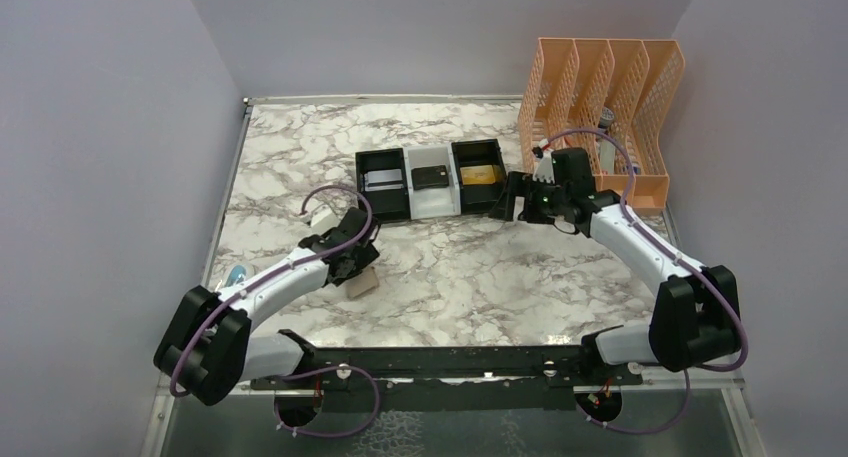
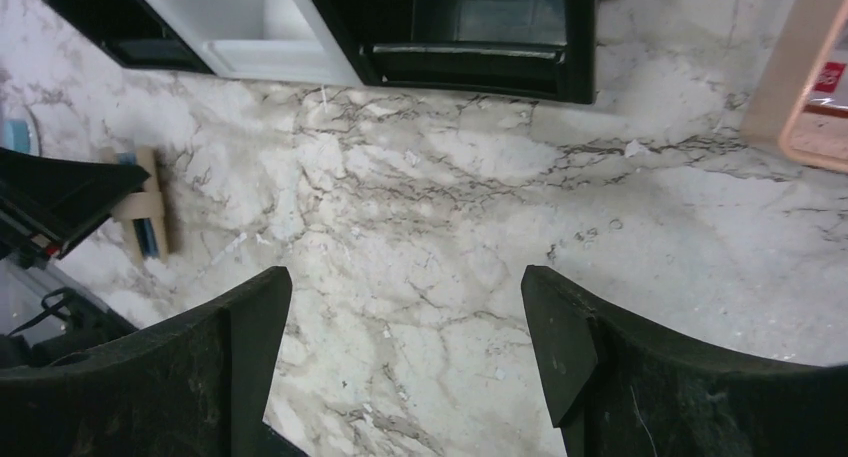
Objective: Take the credit cards out of the card holder
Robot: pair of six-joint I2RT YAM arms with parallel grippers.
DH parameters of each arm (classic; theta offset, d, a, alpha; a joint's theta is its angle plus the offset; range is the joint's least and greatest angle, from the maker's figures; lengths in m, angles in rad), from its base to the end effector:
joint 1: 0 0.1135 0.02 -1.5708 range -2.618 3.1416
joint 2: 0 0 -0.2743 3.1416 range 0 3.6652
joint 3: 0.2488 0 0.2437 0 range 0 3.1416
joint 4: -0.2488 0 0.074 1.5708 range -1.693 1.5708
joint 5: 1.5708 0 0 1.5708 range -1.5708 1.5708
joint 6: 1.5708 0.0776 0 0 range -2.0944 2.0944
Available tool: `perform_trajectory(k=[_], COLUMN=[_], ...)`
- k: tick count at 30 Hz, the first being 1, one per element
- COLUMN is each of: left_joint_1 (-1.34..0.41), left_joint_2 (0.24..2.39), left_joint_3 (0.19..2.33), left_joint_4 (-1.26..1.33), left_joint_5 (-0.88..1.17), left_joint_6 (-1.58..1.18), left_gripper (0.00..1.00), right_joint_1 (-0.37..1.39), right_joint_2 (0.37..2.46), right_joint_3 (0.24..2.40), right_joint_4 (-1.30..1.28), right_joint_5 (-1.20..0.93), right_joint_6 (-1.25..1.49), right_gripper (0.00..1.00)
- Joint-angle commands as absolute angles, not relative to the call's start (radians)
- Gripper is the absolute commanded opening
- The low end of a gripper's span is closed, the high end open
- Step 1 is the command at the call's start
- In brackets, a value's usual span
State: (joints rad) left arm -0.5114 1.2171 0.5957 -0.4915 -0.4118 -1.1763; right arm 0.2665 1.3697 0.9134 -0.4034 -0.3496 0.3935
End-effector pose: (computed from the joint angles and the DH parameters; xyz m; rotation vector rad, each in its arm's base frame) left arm 0.2037 -0.0787 0.1519 -0.9440 2.3560 -0.0895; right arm 0.2820 0.1045 0.2208 -0.0049 2.4913 0.7145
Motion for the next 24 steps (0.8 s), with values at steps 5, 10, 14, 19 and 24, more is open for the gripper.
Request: perform_trajectory(k=[5, 10, 14, 19, 24], left_joint_1=[-0.769, -0.826, -0.826, -0.78, -0.548], left_joint_2=[1.268, 1.255, 1.189, 1.009, 0.873], left_joint_3=[0.699, 0.744, 0.761, 0.66, 0.541], left_joint_4=[-0.457, -0.457, -0.47, -0.493, -0.518], left_joint_5=[-0.273, -0.284, -0.341, -0.45, -0.299], left_joint_6=[-1.228, -1.167, -1.094, -1.121, -1.104], left_gripper=[0.79, 0.99, 0.99, 0.99, 0.99], right_joint_1=[0.276, 0.3, 0.352, 0.524, 0.727], right_joint_2=[1.295, 1.271, 1.254, 1.275, 1.324], right_joint_3=[0.866, 0.852, 0.846, 0.848, 0.858], right_joint_4=[-0.342, -0.325, -0.306, -0.279, -0.242], right_joint_5=[-0.544, -0.587, -0.604, -0.485, -0.268], right_joint_6=[0.403, 0.412, 0.432, 0.492, 0.573], right_gripper=[0.86, 0.85, 0.83, 0.77, 0.67])
